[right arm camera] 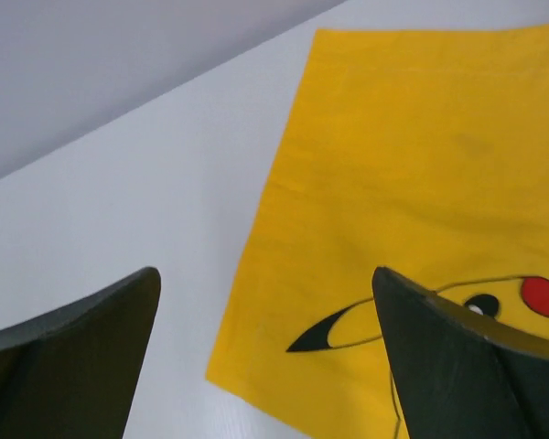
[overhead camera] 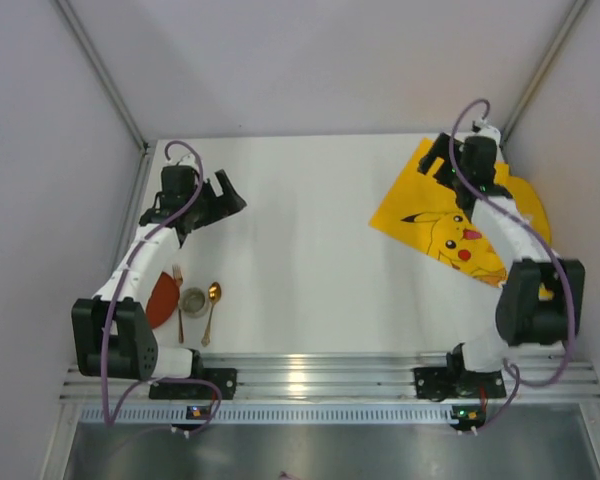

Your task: Set the dinner table for one person

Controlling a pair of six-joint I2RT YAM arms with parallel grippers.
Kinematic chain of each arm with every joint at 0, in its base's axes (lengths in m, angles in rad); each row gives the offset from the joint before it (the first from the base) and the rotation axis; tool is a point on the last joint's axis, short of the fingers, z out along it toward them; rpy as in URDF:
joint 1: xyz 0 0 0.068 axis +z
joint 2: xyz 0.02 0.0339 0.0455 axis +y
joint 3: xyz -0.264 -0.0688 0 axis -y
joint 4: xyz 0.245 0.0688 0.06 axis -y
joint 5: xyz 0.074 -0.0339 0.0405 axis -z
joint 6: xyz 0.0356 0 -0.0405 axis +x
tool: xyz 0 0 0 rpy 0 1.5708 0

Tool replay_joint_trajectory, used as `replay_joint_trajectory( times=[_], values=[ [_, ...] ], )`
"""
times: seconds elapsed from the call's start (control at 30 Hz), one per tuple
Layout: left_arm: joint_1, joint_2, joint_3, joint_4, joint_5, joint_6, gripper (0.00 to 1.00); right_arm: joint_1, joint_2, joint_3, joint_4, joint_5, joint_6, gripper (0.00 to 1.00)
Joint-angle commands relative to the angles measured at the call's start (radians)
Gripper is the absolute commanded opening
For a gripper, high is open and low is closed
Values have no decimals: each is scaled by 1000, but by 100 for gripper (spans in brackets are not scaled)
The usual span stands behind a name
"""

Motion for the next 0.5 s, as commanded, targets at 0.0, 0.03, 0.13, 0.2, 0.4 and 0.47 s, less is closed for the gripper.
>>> replay_joint_trajectory(
  times=[0.0,0.03,0.13,0.2,0.4,0.47],
  values=[
    [3,16,17,42,60,-16,99,25,347,440,-578,-192,48,100],
    [3,16,16,40,69,-15,99,49,470,500,-725,-158,42,100],
    [3,3,-9,46,83,-13,99,89,542,548,-748,-141,31,100],
    [3,-4,-15,43,82,-8,99,102,562,554,-748,-127,63,100],
    [3,-13,-23,37,86,7,99,174,636,618,-774,-95,85,100],
    [3,-7,-30,39,89,7,99,203,676,650,-808,-81,78,100]
  ],
)
